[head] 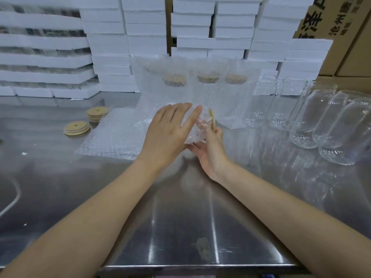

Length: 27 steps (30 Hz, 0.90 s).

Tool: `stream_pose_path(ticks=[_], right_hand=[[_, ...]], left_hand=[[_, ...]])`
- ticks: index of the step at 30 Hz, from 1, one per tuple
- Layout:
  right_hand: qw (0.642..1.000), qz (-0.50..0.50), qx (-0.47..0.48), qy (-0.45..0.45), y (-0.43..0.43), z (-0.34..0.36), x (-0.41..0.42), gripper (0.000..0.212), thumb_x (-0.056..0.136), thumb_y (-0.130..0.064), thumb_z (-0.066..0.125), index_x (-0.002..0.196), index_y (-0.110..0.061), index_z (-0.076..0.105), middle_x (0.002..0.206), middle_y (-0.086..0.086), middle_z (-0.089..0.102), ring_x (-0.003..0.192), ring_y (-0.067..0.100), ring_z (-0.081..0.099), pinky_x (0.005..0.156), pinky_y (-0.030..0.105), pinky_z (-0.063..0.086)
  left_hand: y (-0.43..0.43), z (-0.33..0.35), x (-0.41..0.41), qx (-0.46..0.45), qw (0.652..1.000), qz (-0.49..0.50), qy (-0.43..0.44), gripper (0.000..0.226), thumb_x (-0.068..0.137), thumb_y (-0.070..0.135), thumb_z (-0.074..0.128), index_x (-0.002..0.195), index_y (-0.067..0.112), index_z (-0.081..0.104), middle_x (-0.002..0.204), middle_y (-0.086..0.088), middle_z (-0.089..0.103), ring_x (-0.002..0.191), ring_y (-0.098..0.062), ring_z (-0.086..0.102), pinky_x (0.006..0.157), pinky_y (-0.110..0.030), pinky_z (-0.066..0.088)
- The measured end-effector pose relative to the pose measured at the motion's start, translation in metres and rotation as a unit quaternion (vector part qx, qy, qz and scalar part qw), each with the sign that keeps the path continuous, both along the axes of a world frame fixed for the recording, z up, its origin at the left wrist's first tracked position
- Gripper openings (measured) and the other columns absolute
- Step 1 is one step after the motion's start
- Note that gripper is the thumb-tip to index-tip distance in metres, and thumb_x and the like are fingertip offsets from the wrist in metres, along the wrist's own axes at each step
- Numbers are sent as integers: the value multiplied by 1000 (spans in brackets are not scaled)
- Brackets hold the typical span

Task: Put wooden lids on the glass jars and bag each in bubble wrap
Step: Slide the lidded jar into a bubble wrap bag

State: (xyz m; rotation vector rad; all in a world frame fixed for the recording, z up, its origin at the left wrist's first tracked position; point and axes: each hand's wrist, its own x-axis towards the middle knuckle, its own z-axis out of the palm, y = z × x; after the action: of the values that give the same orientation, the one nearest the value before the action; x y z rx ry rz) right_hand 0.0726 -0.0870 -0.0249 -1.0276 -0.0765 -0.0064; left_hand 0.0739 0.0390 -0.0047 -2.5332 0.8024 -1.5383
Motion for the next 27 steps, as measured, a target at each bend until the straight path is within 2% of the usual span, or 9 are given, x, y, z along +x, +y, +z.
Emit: stream_pose_path(ticks=[2, 7, 11, 13, 16, 18, 20, 22, 27], right_hand=[[999, 38, -10, -19, -4, 3, 2, 41, 91, -27, 64, 125, -39, 44, 137, 4, 56, 120, 24, 60, 103, 48, 48], [998, -1, -58, -38, -6, 8, 3, 68, 73, -34, 69, 135, -18, 44, 133, 6, 59, 119, 17, 60, 110, 40, 41], [996, -27, -81, -40, -6, 4, 3, 48, 75, -40, 67, 119, -30, 48, 125, -1, 62, 114, 11, 61, 105, 36, 44], [995, -15, -91, -47, -4, 3, 2, 52, 71, -46, 67, 117, -33, 46, 126, -1, 60, 113, 9, 61, 102, 33, 45], [989, 17, -138, -49, 1, 1, -2, 75, 67, -64, 64, 129, -29, 43, 138, 5, 52, 127, 15, 53, 113, 41, 36], [983, 26, -173, -50, 3, 1, -4, 83, 79, -74, 53, 138, -17, 39, 140, 7, 51, 131, 18, 49, 116, 45, 32], [981, 26, -185, -50, 2, 2, -4, 74, 93, -65, 39, 142, -9, 35, 143, 10, 49, 134, 20, 46, 116, 47, 30], [981, 26, -182, -53, 0, 5, -4, 64, 99, -53, 34, 143, -6, 33, 145, 11, 46, 136, 21, 43, 117, 48, 30], [979, 59, -180, -76, -3, 8, -5, 71, 88, -48, 42, 142, -3, 34, 145, 13, 47, 136, 21, 43, 119, 45, 27]], left_hand=[[0, -1, 1, -2, 1000, 8, -15, 68, 71, 23, 78, 133, 9, 55, 124, -14, 61, 111, -31, 60, 98, -43, 45], [3, -3, 5, -55, 996, 61, -17, 89, 68, 35, 80, 144, 12, 39, 131, -12, 56, 123, -30, 52, 111, -48, 32], [2, -5, 4, -70, 994, 81, -19, 101, 66, 44, 79, 147, 14, 27, 131, -11, 53, 125, -31, 49, 112, -48, 26], [1, -5, 2, -57, 995, 74, -40, 96, 68, 45, 77, 146, 14, 30, 128, -11, 56, 122, -31, 52, 110, -48, 29], [-5, -3, -2, -45, 995, 37, -77, 78, 75, 44, 74, 141, 13, 46, 122, -11, 61, 115, -30, 57, 106, -47, 36], [-9, -3, -6, -40, 995, 30, -84, 71, 77, 41, 74, 139, 15, 50, 121, -10, 62, 112, -29, 59, 104, -45, 38], [-12, -3, -9, -33, 995, 37, -85, 69, 77, 37, 75, 138, 16, 51, 122, -10, 63, 112, -27, 60, 103, -44, 38], [-12, -1, -10, -29, 994, 45, -91, 67, 77, 34, 76, 137, 17, 52, 121, -9, 63, 111, -26, 61, 103, -43, 40], [-14, 3, -14, -20, 995, 69, -72, 79, 67, 23, 81, 139, 19, 50, 123, -8, 61, 113, -27, 58, 105, -45, 36]])
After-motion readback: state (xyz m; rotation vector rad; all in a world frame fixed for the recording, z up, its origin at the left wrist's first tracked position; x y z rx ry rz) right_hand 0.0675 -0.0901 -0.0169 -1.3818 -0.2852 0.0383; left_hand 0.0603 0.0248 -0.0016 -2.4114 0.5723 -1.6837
